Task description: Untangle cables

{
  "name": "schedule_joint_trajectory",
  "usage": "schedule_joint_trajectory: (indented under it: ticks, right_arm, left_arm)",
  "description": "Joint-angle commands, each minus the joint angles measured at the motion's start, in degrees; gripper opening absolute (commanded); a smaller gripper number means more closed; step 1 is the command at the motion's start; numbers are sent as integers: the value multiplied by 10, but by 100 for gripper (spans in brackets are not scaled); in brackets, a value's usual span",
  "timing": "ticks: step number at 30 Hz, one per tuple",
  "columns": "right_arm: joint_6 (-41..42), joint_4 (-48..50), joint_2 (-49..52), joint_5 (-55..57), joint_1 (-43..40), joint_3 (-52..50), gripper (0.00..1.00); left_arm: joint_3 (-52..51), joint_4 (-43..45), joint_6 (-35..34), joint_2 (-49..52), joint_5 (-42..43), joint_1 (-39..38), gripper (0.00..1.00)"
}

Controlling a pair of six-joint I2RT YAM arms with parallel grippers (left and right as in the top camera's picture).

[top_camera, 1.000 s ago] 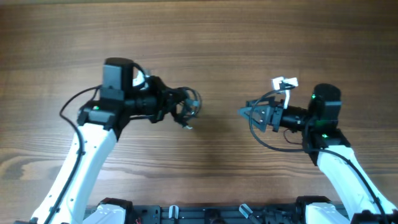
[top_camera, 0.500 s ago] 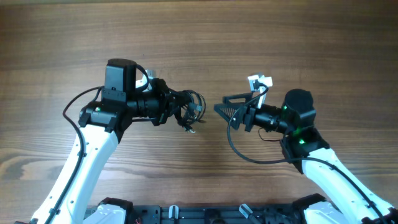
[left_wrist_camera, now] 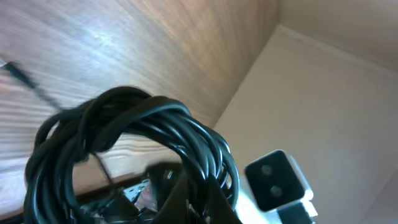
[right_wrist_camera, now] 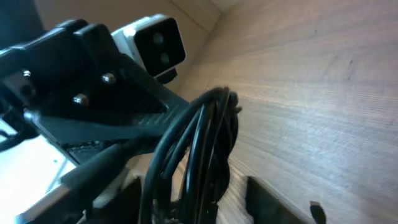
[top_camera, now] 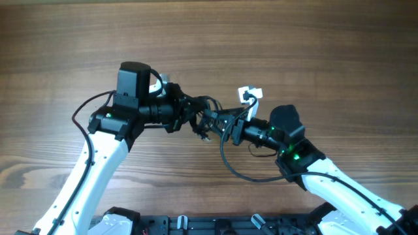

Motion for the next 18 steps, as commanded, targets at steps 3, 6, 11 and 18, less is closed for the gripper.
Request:
schedule_joint_trajectory:
  ticks: [3,6,11,18]
  right_arm:
    - [10,3,13,41,3,0,10]
    - [20,3,13,40,3,0,4]
    - [46,11,13,41,3,0,4]
    - [61,18,13,40,-13,0,4]
  left_arm:
    - [2,9,-16,-10,17,-13,4]
    - [2,11,-12,-10,16,-3,8]
    - [2,11,106,-10,21,49,53]
    - [2,-62,316,-10,37,93,60]
